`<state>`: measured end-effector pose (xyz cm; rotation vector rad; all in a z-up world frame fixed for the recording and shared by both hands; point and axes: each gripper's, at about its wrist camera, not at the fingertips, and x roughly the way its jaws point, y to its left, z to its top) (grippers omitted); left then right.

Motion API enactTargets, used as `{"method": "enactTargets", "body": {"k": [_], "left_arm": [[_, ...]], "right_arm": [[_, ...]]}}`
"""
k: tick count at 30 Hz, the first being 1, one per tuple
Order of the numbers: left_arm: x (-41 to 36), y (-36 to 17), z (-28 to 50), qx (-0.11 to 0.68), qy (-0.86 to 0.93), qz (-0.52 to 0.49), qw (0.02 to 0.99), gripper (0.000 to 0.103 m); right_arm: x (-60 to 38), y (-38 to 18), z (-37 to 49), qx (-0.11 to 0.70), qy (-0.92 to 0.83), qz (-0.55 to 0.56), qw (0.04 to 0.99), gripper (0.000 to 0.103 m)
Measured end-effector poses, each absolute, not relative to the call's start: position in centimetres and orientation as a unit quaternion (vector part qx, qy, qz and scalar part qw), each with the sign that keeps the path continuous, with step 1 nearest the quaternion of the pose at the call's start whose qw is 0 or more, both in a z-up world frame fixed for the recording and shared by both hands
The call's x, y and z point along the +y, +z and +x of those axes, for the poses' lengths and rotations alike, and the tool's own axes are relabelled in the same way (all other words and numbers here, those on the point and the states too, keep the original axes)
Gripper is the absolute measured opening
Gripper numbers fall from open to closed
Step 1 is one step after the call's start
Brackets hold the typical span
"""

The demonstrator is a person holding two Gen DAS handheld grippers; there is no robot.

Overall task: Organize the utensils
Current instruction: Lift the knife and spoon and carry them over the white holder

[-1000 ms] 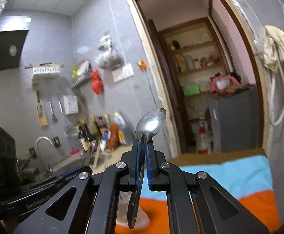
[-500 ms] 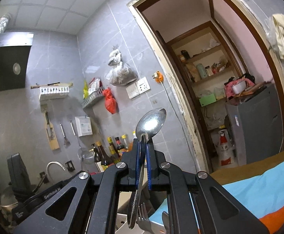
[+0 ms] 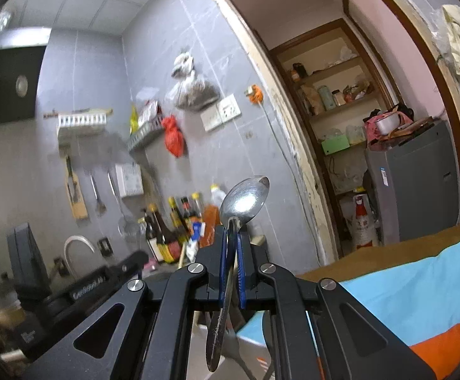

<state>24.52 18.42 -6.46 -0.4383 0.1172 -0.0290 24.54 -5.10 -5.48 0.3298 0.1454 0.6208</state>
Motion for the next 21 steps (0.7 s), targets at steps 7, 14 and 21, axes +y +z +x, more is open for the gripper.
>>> {"method": "enactTargets", "body": {"k": [7, 14, 21], "left_arm": [[17.5, -7.5, 23.6, 0.040, -0.005, -0.202, 0.979, 0.012], [16.5, -7.8, 22.6, 0.017, 0.018, -0.170, 0.985, 0.012], [14.7, -8.1, 22.2, -0.012, 0.034, -0.114, 0.993, 0.012]], "right_arm": [[-3.6, -6.6, 23.4, 0.073, 0.310, 0.107, 0.942, 0.005], [-3.5, -7.1, 22.8, 0.079, 0.307, 0.103, 0.943, 0.005], [-3.6, -7.4, 22.6, 0.087, 0.306, 0.099, 0.943, 0.005]]}}
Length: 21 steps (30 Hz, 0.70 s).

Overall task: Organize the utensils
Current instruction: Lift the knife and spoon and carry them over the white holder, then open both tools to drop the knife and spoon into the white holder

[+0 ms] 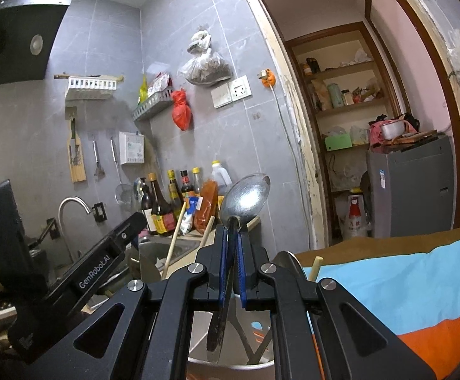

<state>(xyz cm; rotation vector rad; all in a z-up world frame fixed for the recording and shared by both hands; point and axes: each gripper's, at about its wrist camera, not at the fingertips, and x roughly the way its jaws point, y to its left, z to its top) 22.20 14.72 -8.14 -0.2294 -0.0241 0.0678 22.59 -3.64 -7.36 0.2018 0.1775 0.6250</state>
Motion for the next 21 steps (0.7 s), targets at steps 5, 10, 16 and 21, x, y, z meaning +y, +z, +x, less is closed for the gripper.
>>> {"method": "enactTargets", "body": {"k": [5, 10, 16, 21], "left_arm": [[14.0, -8.6, 22.1, -0.025, 0.043, -0.079, 0.996, 0.012], [14.2, -9.3, 22.3, -0.009, 0.046, -0.077, 0.996, 0.012], [14.6, -9.3, 21.7, 0.031, 0.015, -0.091, 0.995, 0.013], [15.3, -8.9, 20.8, 0.059, -0.018, -0.119, 0.991, 0.015]], "right_arm": [[-3.6, -7.5, 22.4, 0.090, 0.307, 0.098, 0.942, 0.005], [-3.6, -7.6, 22.2, 0.093, 0.309, 0.096, 0.942, 0.005], [-3.6, -7.7, 22.0, 0.100, 0.306, 0.093, 0.942, 0.006], [-3.9, -7.4, 21.6, 0.107, 0.304, 0.092, 0.942, 0.014]]}}
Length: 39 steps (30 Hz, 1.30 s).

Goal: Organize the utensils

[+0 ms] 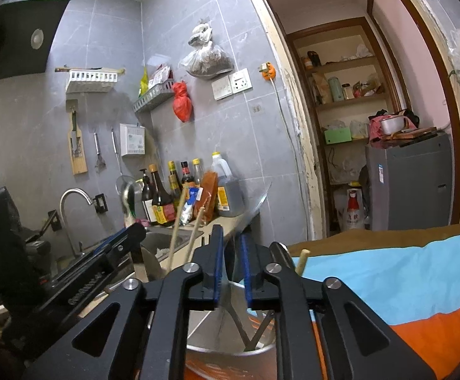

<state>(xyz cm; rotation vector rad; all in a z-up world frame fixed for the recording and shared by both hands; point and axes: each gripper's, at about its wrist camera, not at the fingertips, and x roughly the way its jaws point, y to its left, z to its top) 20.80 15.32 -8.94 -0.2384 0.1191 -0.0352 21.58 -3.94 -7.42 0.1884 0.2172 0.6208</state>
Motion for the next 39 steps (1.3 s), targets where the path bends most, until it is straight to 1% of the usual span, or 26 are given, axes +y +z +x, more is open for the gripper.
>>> {"method": "enactTargets", "body": {"k": [1, 2, 10, 13, 15, 17, 21, 22, 24, 25, 26, 27, 28, 29, 31, 33, 35, 39], "left_arm": [[15.4, -8.8, 20.7, 0.063, -0.021, -0.122, 0.990, 0.016], [15.5, -8.7, 20.6, 0.066, -0.025, -0.126, 0.989, 0.016], [15.3, -7.6, 20.1, 0.090, -0.048, -0.145, 0.984, 0.018], [15.2, -7.1, 19.8, 0.093, -0.054, -0.150, 0.983, 0.023], [15.2, -6.7, 19.7, 0.096, -0.059, -0.154, 0.982, 0.027], [14.9, -6.2, 19.5, 0.100, -0.063, -0.152, 0.981, 0.030], [14.4, -5.6, 19.2, 0.113, -0.067, -0.143, 0.981, 0.037], [14.2, -5.4, 19.1, 0.119, -0.067, -0.141, 0.981, 0.040], [13.9, -5.1, 18.9, 0.130, -0.068, -0.137, 0.980, 0.045], [13.6, -5.0, 18.7, 0.134, -0.069, -0.137, 0.979, 0.050], [13.4, -4.8, 18.4, 0.138, -0.072, -0.136, 0.978, 0.056], [13.1, -4.7, 18.2, 0.141, -0.072, -0.136, 0.978, 0.060], [12.8, -4.5, 18.0, 0.145, -0.072, -0.135, 0.978, 0.067], [12.4, -4.3, 17.6, 0.149, -0.072, -0.135, 0.977, 0.076], [11.6, -3.9, 17.0, 0.154, -0.067, -0.131, 0.977, 0.085], [10.8, -3.6, 16.2, 0.156, -0.058, -0.123, 0.978, 0.088], [9.9, -3.3, 15.4, 0.156, -0.047, -0.113, 0.980, 0.094], [8.5, -3.0, 13.9, 0.153, -0.030, -0.104, 0.982, 0.094]], "right_arm": [[-4.0, -7.3, 21.5, 0.107, 0.304, 0.094, 0.942, 0.019], [-4.1, -7.3, 21.5, 0.108, 0.304, 0.095, 0.942, 0.021], [-4.4, -6.0, 20.7, 0.106, 0.304, 0.090, 0.943, 0.021], [-4.7, -5.5, 20.4, 0.105, 0.298, 0.088, 0.945, 0.022], [-5.0, -5.3, 20.2, 0.105, 0.292, 0.087, 0.947, 0.024], [-5.4, -5.0, 20.1, 0.107, 0.285, 0.087, 0.949, 0.033], [-6.5, -4.6, 19.8, 0.113, 0.267, 0.088, 0.953, 0.044], [-6.8, -4.4, 19.7, 0.116, 0.262, 0.089, 0.954, 0.048], [-7.6, -4.2, 19.3, 0.120, 0.250, 0.090, 0.957, 0.053], [-8.0, -4.0, 19.2, 0.122, 0.246, 0.090, 0.958, 0.056], [-8.4, -3.9, 19.0, 0.124, 0.241, 0.089, 0.958, 0.058], [-8.9, -3.7, 18.7, 0.127, 0.234, 0.087, 0.960, 0.059], [-9.3, -3.5, 18.4, 0.129, 0.229, 0.086, 0.961, 0.062], [-9.8, -3.4, 18.1, 0.130, 0.224, 0.085, 0.962, 0.067], [-10.7, -2.9, 17.4, 0.134, 0.212, 0.084, 0.964, 0.075], [-11.7, -2.4, 16.6, 0.137, 0.200, 0.079, 0.967, 0.079], [-12.5, -2.0, 15.7, 0.141, 0.191, 0.076, 0.968, 0.083], [-14.1, -1.4, 13.7, 0.148, 0.170, 0.065, 0.972, 0.091]]}}
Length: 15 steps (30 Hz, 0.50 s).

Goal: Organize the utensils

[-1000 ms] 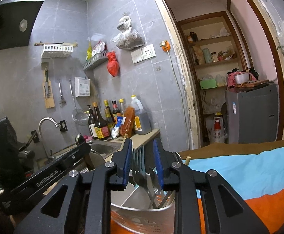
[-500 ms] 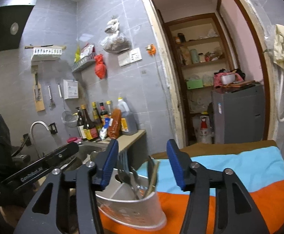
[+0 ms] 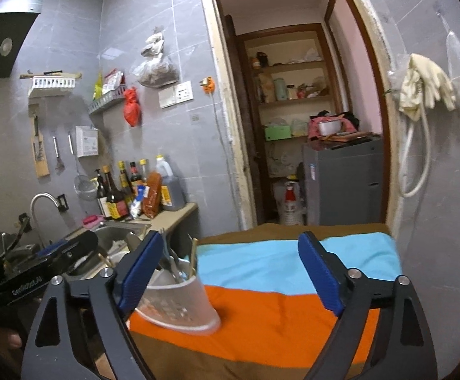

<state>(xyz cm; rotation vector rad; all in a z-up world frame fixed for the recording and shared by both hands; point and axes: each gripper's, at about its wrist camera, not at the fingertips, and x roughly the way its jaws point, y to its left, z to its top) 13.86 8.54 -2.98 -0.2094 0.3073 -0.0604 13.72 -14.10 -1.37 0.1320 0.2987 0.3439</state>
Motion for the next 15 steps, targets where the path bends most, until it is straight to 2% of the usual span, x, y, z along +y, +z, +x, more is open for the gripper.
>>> {"method": "enactTargets", "body": {"k": [2, 4, 15], "left_arm": [[8.1, -2.9, 12.9, 0.148, -0.024, -0.106, 0.983, 0.094], [7.4, -2.7, 11.7, 0.147, -0.016, -0.100, 0.984, 0.095], [4.3, -1.6, 4.5, 0.143, 0.010, -0.058, 0.988, 0.095]], "right_arm": [[-14.8, -1.1, 12.8, 0.150, 0.164, 0.063, 0.973, 0.100], [-15.6, -0.8, 11.4, 0.147, 0.158, 0.062, 0.974, 0.103], [-19.3, 0.5, 3.9, 0.153, 0.138, 0.047, 0.977, 0.103]]}}
